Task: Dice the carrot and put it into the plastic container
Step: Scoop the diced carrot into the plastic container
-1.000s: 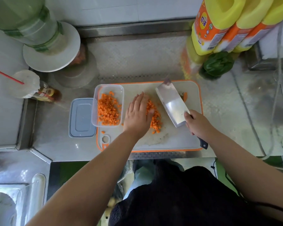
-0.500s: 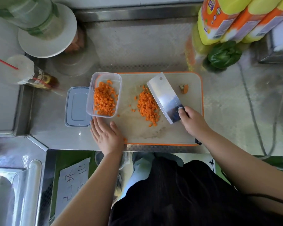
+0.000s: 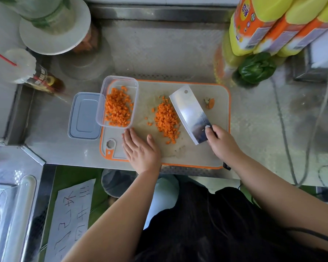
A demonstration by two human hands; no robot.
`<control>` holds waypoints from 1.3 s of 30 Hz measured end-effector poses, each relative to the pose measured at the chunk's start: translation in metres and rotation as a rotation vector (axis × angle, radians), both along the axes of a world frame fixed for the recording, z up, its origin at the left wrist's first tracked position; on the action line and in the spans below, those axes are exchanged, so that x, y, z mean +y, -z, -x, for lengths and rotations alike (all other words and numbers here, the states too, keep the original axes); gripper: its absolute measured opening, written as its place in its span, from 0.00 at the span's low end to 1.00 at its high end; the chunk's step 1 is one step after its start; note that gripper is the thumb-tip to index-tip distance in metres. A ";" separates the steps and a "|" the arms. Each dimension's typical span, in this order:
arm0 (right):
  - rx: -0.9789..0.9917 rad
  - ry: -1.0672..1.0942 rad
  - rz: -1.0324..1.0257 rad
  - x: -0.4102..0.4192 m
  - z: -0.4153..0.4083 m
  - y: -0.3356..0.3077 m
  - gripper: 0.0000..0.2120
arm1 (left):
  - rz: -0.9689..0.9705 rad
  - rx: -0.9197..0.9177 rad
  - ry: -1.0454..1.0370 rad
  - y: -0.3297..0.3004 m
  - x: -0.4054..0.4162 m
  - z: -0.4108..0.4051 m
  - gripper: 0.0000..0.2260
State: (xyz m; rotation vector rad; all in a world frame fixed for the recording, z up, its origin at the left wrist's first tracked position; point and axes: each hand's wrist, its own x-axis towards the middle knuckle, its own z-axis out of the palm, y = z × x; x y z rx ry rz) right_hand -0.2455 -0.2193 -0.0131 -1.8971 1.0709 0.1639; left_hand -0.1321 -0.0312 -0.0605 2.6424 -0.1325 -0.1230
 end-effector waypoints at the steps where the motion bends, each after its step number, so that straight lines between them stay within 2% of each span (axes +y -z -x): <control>1: -0.003 0.004 0.004 -0.001 0.001 0.000 0.18 | -0.001 0.016 -0.010 -0.001 -0.003 0.001 0.32; 9: -0.007 0.007 0.015 -0.004 0.006 -0.006 0.18 | 0.016 0.017 0.042 0.000 -0.014 0.012 0.33; 15: -0.008 0.009 0.009 -0.002 0.009 -0.007 0.18 | 0.013 -0.059 0.272 -0.001 -0.013 0.013 0.28; 17: -0.004 0.003 0.023 -0.002 0.012 -0.009 0.18 | 0.039 -0.066 0.343 0.000 -0.014 0.005 0.27; 21: 0.018 0.001 0.074 -0.004 0.012 -0.011 0.18 | 0.074 -0.032 0.280 -0.002 -0.024 -0.016 0.32; 30: 0.044 0.026 0.108 -0.013 -0.007 -0.014 0.17 | 0.282 -0.010 0.507 -0.007 -0.056 -0.057 0.32; 36: 0.072 0.089 0.045 -0.019 -0.018 -0.011 0.18 | 0.044 0.001 0.671 -0.013 -0.072 -0.090 0.34; 39: 0.084 0.115 0.060 -0.019 -0.020 -0.010 0.17 | 0.003 0.001 0.787 -0.009 -0.075 -0.100 0.33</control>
